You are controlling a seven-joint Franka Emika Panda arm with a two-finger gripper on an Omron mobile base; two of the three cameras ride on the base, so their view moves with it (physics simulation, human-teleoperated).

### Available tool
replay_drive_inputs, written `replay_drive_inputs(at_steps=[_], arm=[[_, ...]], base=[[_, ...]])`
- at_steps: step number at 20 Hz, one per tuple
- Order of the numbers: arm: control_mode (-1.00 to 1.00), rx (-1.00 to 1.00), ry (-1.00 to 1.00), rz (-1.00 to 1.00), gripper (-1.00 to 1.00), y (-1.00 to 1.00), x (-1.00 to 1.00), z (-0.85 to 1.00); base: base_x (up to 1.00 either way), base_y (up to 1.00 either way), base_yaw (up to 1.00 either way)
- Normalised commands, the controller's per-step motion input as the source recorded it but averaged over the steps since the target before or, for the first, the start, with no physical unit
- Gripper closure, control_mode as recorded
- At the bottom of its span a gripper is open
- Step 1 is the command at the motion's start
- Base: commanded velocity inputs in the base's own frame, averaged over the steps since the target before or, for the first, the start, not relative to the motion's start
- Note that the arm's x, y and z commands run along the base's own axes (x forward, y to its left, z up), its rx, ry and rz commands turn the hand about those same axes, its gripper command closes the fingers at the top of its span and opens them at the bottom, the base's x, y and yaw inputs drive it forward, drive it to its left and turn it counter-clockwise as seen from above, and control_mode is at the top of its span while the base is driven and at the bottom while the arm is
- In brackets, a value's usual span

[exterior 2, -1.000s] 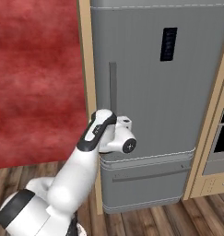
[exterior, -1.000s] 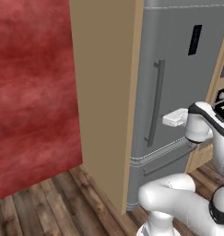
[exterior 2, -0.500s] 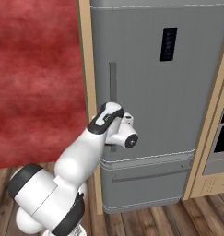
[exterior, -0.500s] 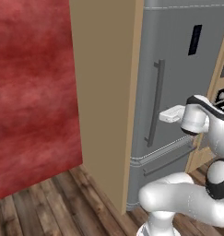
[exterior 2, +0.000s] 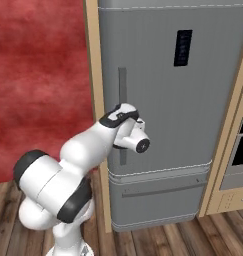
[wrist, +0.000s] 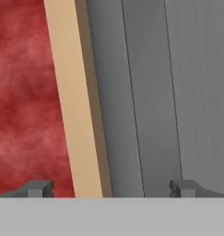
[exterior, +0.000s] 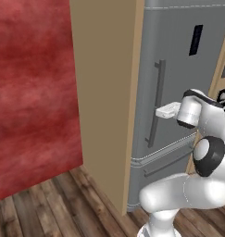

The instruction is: Open the fridge, grab two sodas, and place both sodas inside the bowl with ice on the dining counter.

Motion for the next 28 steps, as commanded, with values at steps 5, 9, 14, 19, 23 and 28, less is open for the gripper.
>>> replay_drive_inputs(at_steps=[5,9,14,19,23,28], arm=[[-1.0,0.0,0.0,0.0,-1.0,0.0,0.45,0.0],[-1.0,0.0,0.0,0.0,-1.0,0.0,0.27,0.0],[-1.0,0.0,-0.02,0.0,-1.0,0.06,0.16,-0.01],[-1.0,0.0,-0.05,0.0,-1.0,0.3,0.01,-0.02],[-1.0,0.0,-0.05,0.0,-1.0,0.05,0.01,0.0],[-1.0,0.0,-0.02,0.0,-1.0,-0.15,0.02,0.0]], base=[[0.0,0.0,0.0],[0.0,0.0,0.0],[0.0,0.0,0.0],[0.0,0.0,0.0],[0.0,0.0,0.0],[0.0,0.0,0.0]])
